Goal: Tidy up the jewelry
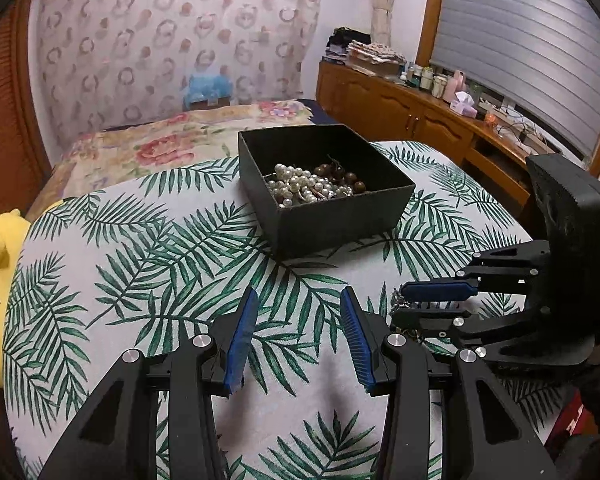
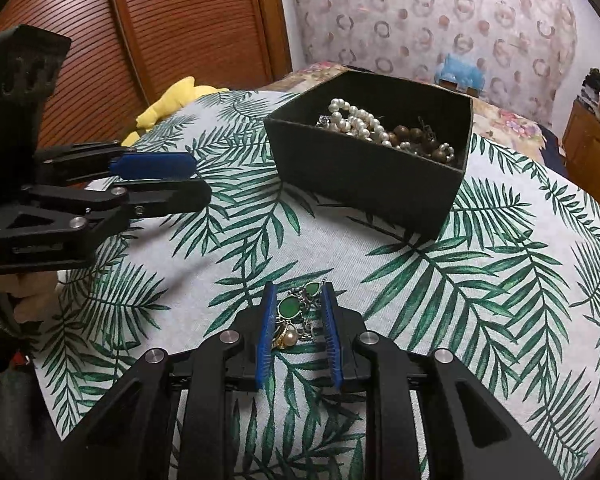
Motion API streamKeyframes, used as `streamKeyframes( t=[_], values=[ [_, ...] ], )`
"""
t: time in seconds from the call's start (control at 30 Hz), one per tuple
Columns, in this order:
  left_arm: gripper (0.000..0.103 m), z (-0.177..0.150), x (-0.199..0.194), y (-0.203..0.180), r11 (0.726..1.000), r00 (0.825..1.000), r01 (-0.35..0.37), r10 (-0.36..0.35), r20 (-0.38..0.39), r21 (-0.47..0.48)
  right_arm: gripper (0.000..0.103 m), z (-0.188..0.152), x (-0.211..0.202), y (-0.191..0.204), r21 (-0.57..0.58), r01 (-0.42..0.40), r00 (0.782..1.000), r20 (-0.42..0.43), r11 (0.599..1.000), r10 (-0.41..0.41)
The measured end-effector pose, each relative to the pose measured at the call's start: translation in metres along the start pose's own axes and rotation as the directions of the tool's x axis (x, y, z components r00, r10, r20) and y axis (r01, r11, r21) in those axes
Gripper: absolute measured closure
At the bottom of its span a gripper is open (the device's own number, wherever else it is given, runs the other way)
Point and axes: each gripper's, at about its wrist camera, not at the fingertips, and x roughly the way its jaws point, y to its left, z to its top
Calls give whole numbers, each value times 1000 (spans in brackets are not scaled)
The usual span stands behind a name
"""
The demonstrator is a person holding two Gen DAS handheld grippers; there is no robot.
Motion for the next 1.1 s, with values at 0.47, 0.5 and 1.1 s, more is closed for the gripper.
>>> streamKeyframes(
  t=[0.47,0.5,1.1],
  values=[
    [62,-4,0,-2,1000,1000,11,-11,2,-7,89,8,4,17,-79,50,999,-17,996,-51],
    [62,-4,0,-2,1000,1000,10,-10,1,-6,90,9,1,15,-75,49,999,-6,996,-50],
    [62,-6,5,-20,998,998,54,-54,-23,16,90,27,-65,-25,5,81,981,176,997,-81]
  ],
)
